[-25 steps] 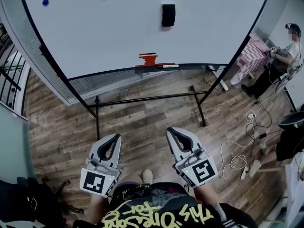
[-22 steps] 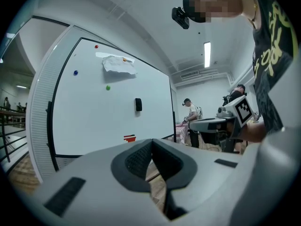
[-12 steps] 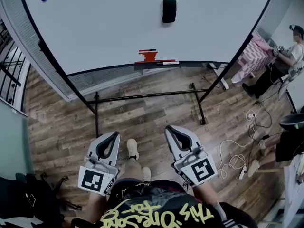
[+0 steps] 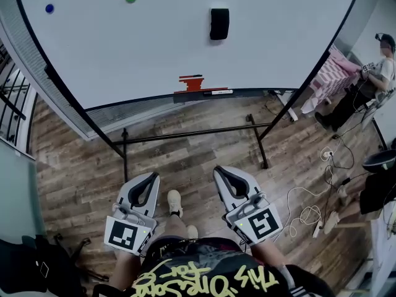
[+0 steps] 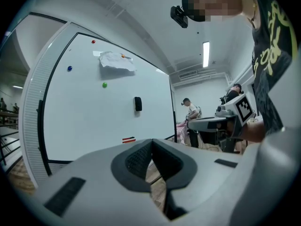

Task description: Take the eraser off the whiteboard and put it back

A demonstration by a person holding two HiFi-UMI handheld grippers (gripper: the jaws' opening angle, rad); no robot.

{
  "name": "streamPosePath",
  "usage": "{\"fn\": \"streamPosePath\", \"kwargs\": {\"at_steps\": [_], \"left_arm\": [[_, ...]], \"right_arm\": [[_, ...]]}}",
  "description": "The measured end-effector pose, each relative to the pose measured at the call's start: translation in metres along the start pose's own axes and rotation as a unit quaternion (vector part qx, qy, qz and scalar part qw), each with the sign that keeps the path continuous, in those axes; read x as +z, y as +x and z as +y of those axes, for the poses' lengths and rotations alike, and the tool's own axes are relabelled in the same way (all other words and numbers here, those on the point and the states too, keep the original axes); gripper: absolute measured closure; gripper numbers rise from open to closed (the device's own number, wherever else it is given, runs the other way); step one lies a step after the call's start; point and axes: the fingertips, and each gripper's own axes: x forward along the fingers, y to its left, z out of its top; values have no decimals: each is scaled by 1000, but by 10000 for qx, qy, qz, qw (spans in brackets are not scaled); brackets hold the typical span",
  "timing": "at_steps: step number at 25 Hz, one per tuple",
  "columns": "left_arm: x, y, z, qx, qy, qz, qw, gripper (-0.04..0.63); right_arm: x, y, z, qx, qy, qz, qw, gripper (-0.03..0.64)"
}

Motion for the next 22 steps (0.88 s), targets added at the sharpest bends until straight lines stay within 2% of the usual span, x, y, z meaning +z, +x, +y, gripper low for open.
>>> {"fn": "streamPosePath", "kwargs": {"at_steps": [2, 8, 16, 22], "left_arm": [[-2, 5, 6, -3, -3, 6, 10000, 588], [-2, 23, 22, -26, 2, -44, 10000, 588], [-1, 46, 48, -50, 10, -79, 10000, 588], [-3, 68, 71, -123, 3, -60, 9999, 588]], "right_arm": [[-8, 4, -4, -28, -3, 186, 9998, 607], [-12, 23, -15, -43, -33, 210, 9998, 607], [2, 57, -28, -26, -51, -192, 9998, 607], [-4, 84, -41, -78, -91, -122, 9999, 607]]}}
